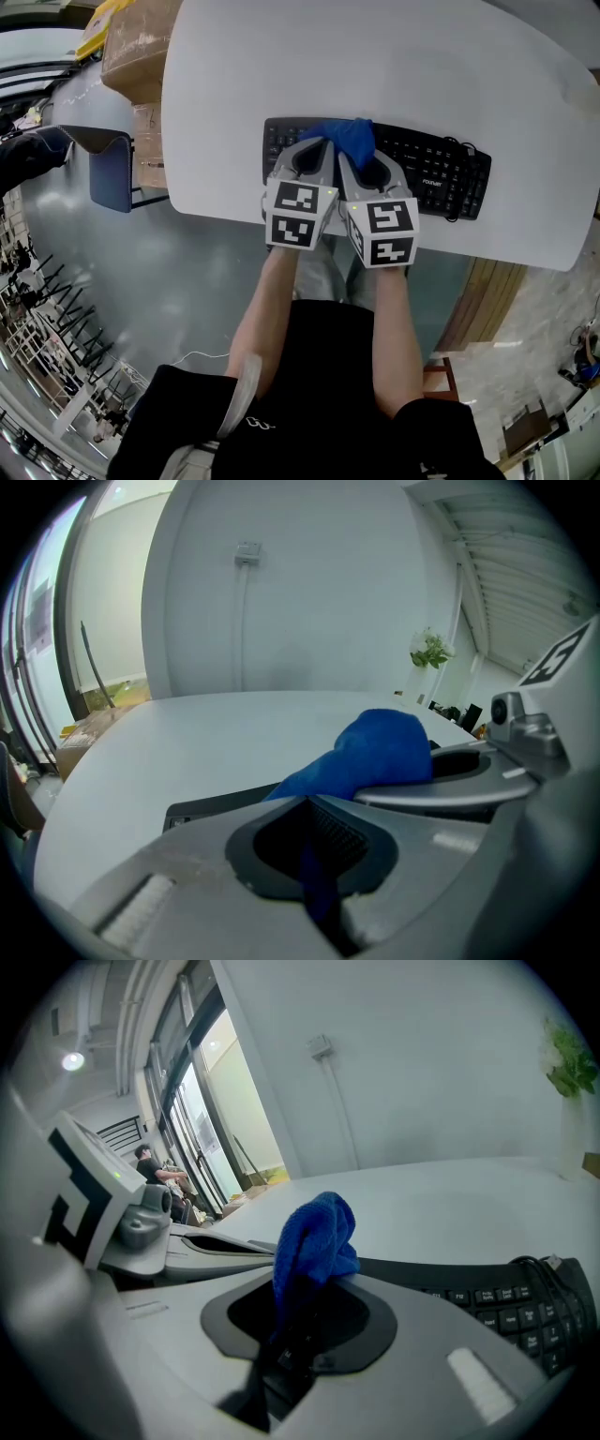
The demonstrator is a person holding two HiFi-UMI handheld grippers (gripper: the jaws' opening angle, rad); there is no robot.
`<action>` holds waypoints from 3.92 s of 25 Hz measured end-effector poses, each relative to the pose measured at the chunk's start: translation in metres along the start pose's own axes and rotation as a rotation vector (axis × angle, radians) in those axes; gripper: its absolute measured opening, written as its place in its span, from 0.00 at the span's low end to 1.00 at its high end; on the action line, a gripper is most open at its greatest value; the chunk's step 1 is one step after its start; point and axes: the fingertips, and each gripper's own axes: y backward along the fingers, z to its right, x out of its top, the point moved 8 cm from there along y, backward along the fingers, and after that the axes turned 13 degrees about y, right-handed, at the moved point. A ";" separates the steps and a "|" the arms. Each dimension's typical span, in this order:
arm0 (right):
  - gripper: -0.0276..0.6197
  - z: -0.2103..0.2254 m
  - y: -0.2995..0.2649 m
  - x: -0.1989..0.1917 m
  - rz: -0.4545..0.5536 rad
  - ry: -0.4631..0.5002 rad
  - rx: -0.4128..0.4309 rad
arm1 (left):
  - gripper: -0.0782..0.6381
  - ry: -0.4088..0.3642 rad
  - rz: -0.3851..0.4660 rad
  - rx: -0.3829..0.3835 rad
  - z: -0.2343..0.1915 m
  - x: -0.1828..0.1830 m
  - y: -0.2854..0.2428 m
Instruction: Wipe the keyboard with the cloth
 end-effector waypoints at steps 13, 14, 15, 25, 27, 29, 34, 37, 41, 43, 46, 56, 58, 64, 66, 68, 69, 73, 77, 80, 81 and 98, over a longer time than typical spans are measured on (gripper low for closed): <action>0.18 0.024 0.021 -0.011 -0.002 -0.009 -0.031 | 0.10 -0.018 -0.009 -0.026 0.032 0.000 -0.012; 0.18 0.026 0.022 -0.011 -0.002 -0.010 -0.033 | 0.10 -0.019 -0.011 -0.028 0.034 0.000 -0.013; 0.18 0.028 0.024 -0.012 -0.003 -0.010 -0.034 | 0.10 -0.021 -0.012 -0.030 0.036 0.000 -0.014; 0.18 0.048 0.040 -0.018 -0.004 -0.022 -0.056 | 0.10 -0.037 -0.020 -0.052 0.061 0.002 -0.025; 0.18 0.053 0.043 -0.020 -0.004 -0.026 -0.062 | 0.10 -0.042 -0.022 -0.056 0.066 0.003 -0.027; 0.18 0.058 0.046 -0.022 -0.003 -0.031 -0.067 | 0.10 -0.047 -0.023 -0.061 0.072 0.003 -0.030; 0.18 0.074 0.058 -0.027 -0.001 -0.040 -0.080 | 0.10 -0.058 -0.028 -0.073 0.092 0.005 -0.038; 0.18 0.081 0.063 -0.030 0.000 -0.043 -0.086 | 0.10 -0.064 -0.030 -0.078 0.100 0.005 -0.043; 0.18 0.089 0.069 -0.032 -0.002 -0.047 -0.096 | 0.10 -0.070 -0.030 -0.085 0.109 0.006 -0.047; 0.18 0.093 0.072 -0.032 -0.001 -0.047 -0.099 | 0.10 -0.074 -0.031 -0.088 0.115 0.008 -0.049; 0.18 0.099 0.077 -0.035 -0.003 -0.049 -0.106 | 0.10 -0.081 -0.036 -0.095 0.123 0.007 -0.053; 0.18 0.122 0.097 -0.038 0.000 -0.054 -0.147 | 0.10 -0.114 -0.046 -0.128 0.154 0.010 -0.066; 0.18 0.126 0.102 -0.040 -0.001 -0.052 -0.156 | 0.10 -0.119 -0.047 -0.135 0.160 0.010 -0.067; 0.18 0.140 0.117 -0.048 0.000 -0.059 -0.190 | 0.10 -0.122 -0.049 -0.166 0.181 0.007 -0.075; 0.18 0.143 0.118 -0.048 -0.001 -0.058 -0.209 | 0.10 -0.114 -0.047 -0.185 0.183 0.009 -0.079; 0.18 0.147 0.120 -0.048 -0.002 -0.056 -0.229 | 0.10 -0.110 -0.048 -0.201 0.186 0.010 -0.082; 0.18 0.149 0.125 -0.050 0.000 -0.057 -0.237 | 0.10 -0.116 -0.049 -0.205 0.192 0.009 -0.083; 0.18 0.164 0.148 -0.059 0.015 -0.069 -0.257 | 0.10 -0.138 -0.043 -0.214 0.220 0.006 -0.084; 0.18 0.170 0.159 -0.064 0.020 -0.064 -0.276 | 0.10 -0.142 -0.032 -0.224 0.234 0.004 -0.085; 0.18 0.173 0.169 -0.067 0.019 -0.043 -0.297 | 0.10 -0.138 -0.019 -0.235 0.244 0.001 -0.083; 0.18 0.174 0.173 -0.068 0.021 -0.037 -0.305 | 0.10 -0.136 -0.014 -0.239 0.247 0.000 -0.082; 0.18 0.029 0.102 0.056 0.231 0.137 -0.051 | 0.10 0.094 0.258 -0.020 0.061 0.016 0.058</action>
